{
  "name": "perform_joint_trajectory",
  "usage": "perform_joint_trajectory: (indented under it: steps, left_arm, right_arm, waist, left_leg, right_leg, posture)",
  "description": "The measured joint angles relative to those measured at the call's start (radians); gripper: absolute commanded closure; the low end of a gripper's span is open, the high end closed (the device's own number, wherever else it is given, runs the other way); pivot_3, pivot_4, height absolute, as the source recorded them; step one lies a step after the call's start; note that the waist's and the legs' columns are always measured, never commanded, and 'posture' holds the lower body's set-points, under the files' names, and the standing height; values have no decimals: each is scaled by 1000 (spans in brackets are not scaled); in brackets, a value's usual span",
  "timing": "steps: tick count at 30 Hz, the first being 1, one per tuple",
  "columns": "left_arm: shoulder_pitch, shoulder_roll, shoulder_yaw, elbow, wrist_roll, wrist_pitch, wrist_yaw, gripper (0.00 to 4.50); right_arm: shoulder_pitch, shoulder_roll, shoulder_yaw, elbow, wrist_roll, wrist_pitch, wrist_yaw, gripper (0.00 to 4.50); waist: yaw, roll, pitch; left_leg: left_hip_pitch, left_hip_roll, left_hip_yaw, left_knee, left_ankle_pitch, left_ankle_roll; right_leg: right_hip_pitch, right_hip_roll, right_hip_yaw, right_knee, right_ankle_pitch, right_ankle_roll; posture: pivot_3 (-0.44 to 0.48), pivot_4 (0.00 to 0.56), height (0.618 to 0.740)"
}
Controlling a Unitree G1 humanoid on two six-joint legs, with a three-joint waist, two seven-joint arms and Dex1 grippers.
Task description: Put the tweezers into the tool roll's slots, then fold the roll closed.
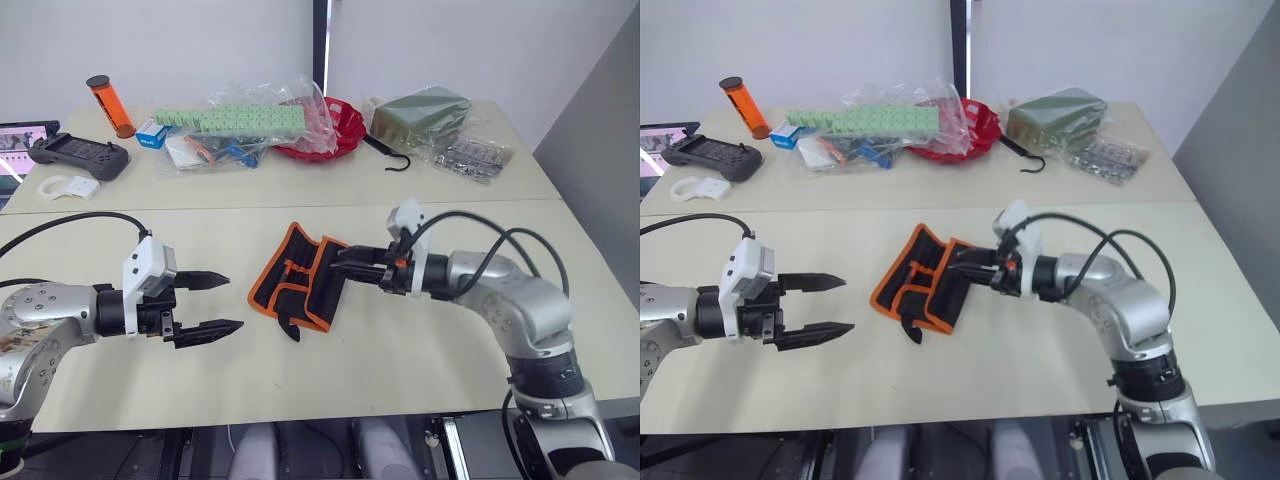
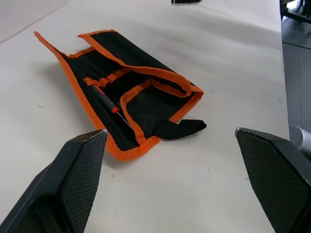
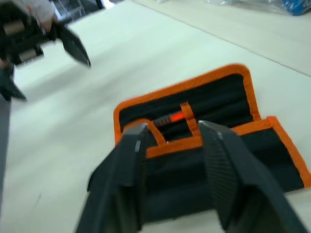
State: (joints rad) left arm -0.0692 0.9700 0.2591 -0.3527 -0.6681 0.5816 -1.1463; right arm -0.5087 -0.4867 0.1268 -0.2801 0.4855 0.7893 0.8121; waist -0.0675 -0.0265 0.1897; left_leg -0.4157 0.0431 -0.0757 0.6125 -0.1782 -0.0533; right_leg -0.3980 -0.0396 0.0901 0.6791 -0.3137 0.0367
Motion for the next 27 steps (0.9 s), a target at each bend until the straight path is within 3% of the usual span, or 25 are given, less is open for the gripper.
perform_joint_trajectory:
  steps: [2,17,27]
  left_arm:
    - [0,-6,-1,5,2,-6,3,0]
    - [67,-109,13,21,0,40,165,0]
    - [39,-285,-13,54,9,98,358,0]
  right_arm:
    - [26,1,40,37,-45,-70,13,4466]
    - [83,52,203,234,-270,-373,30,4466]
    - [83,60,209,247,-303,-385,19,4466]
  waist:
    - [0,0,0]
    - [2,-1,-1]
    - [11,-5,-4]
  left_leg:
    - [0,0,0,0,0,0]
    - [6,0,-1,1,0,0]
    - [12,0,-1,2,0,0]
  right_leg:
    - [0,0,0,0,0,0]
    - [7,0,0,1,0,0]
    - [12,0,0,1,0,0]
  posture:
    - [0,150,740]
    - [0,150,740]
    - [0,150,740]
